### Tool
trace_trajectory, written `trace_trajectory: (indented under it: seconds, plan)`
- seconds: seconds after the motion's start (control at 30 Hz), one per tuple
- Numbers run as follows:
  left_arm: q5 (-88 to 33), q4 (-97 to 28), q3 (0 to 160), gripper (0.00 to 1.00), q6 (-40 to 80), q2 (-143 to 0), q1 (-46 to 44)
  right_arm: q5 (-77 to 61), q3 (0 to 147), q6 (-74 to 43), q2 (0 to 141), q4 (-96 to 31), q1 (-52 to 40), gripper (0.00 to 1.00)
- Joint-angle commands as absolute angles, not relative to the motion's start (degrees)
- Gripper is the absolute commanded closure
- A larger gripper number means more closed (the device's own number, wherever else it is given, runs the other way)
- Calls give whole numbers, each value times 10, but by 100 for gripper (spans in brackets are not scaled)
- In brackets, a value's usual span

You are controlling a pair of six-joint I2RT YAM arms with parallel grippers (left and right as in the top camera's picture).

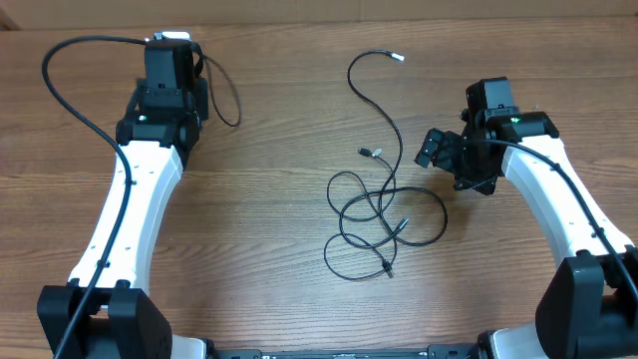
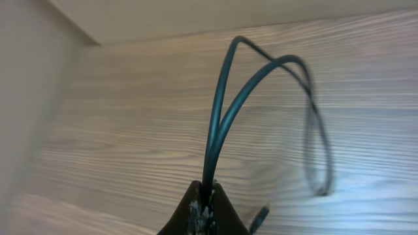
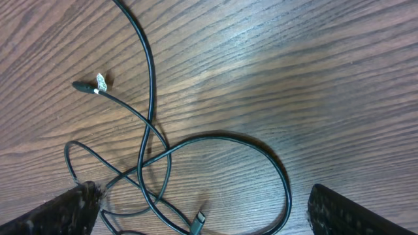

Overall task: Untangle cables
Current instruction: 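Pull the grasped cable leftward and up with the left gripper, then lay the cable on the table's left side and open the left gripper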

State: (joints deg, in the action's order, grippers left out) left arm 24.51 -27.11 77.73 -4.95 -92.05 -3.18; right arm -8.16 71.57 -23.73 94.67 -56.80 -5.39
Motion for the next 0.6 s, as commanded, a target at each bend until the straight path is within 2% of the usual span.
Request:
trace_trajectory:
  seconds: [0.0, 0.27, 0.57]
  plan:
    - [328, -263, 783, 96, -169, -923, -11, -82, 715, -236, 944, -566, -55, 0]
    - [324, -269, 781, 96, -167, -940, 98, -82, 715, -236, 944, -566, -55, 0]
    - [222, -278, 781, 96, -167, -969, 242, -83, 715, -236, 944, -566, -55, 0]
